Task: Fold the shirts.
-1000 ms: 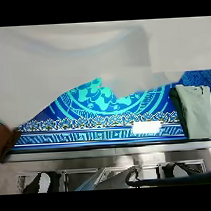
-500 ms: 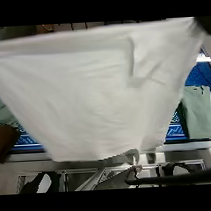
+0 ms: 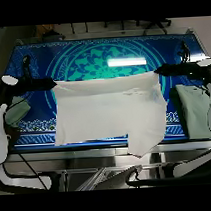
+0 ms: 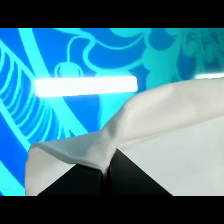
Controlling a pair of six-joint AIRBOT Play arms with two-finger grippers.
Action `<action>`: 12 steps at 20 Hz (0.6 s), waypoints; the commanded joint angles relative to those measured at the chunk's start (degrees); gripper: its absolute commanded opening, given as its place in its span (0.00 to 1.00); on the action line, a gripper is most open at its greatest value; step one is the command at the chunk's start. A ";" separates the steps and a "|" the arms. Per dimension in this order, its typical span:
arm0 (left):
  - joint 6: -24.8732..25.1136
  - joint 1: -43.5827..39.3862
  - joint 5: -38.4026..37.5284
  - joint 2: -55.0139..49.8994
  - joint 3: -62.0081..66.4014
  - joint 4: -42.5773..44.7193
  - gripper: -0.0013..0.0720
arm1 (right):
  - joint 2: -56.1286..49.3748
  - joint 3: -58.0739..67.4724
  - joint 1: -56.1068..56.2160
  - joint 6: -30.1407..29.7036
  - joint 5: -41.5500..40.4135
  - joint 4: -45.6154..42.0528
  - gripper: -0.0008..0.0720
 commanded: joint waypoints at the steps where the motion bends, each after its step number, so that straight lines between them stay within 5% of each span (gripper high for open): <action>1: -1.20 -0.39 -2.27 -12.74 10.60 1.27 0.04 | -7.23 1.49 0.13 -0.72 -3.72 0.33 0.04; 8: -5.16 -0.72 -17.75 -17.53 19.43 11.69 0.04 | -5.27 1.84 -0.90 1.73 4.24 -10.80 0.04; 12: -6.54 -0.74 -20.31 -17.55 19.39 16.37 0.04 | -4.59 1.60 -0.83 5.62 11.23 -17.84 0.04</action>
